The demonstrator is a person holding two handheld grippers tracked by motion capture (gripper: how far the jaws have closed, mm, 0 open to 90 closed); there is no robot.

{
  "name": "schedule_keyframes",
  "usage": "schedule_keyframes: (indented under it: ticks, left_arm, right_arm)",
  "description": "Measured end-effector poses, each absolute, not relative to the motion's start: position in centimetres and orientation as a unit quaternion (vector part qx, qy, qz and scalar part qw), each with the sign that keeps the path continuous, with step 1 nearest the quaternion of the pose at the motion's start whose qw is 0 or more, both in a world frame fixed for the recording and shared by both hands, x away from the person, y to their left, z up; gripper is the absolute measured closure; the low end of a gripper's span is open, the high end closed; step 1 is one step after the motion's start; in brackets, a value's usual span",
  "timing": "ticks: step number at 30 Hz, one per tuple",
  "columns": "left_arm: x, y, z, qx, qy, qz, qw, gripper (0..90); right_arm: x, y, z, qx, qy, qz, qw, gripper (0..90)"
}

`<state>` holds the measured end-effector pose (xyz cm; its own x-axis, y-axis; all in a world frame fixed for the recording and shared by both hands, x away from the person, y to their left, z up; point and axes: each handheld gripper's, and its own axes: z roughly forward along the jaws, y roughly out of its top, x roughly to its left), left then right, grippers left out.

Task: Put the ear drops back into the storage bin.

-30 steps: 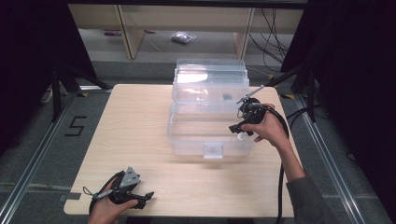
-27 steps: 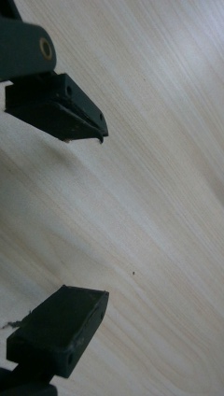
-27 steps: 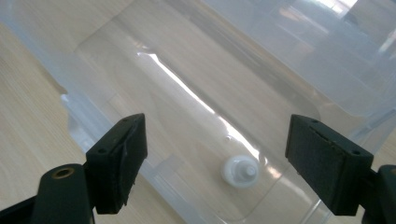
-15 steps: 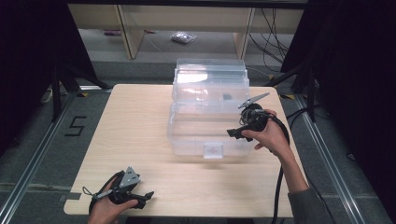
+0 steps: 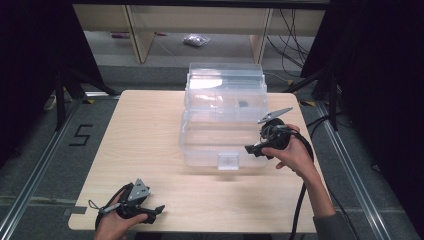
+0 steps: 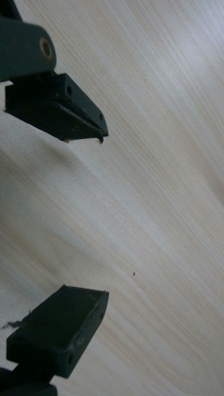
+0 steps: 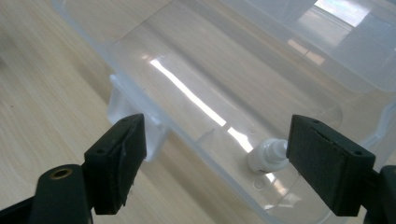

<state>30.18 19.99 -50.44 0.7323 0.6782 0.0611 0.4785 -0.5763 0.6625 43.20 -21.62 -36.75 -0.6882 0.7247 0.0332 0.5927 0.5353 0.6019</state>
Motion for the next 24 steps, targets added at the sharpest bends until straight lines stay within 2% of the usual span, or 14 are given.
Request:
schedule_keyframes:
  ticks: [2, 4, 13, 16, 17, 24]
  left_arm:
    - [30.1, 19.8, -50.6, 0.862, 0.346, 0.157, 0.336, 17.3]
    - [30.2, 20.0, -50.4, 0.872, 0.334, 0.157, 0.322, 17.3]
    - [30.1, 19.9, -50.5, 0.867, 0.340, 0.155, 0.331, 17.3]
    - [30.1, 20.0, -50.4, 0.871, 0.335, 0.155, 0.325, 17.3]
    - [30.2, 20.0, -50.4, 0.872, 0.333, 0.157, 0.322, 17.3]
    - [30.1, 19.8, -50.5, 0.862, 0.345, 0.157, 0.336, 17.3]
  right_arm:
    - [43.2, -21.6, -37.0, 0.368, 0.870, 0.307, 0.116, 20.7]
    - [42.8, -21.5, -37.0, 0.377, 0.868, 0.304, 0.109, 20.6]
    - [42.0, -21.5, -38.0, 0.369, 0.868, 0.314, 0.106, 20.1]
    - [41.7, -21.5, -38.5, 0.360, 0.867, 0.323, 0.116, 20.0]
    - [41.4, -21.5, -38.3, 0.374, 0.866, 0.316, 0.104, 20.0]
    - [40.7, -21.5, -38.8, 0.364, 0.862, 0.334, 0.114, 20.0]
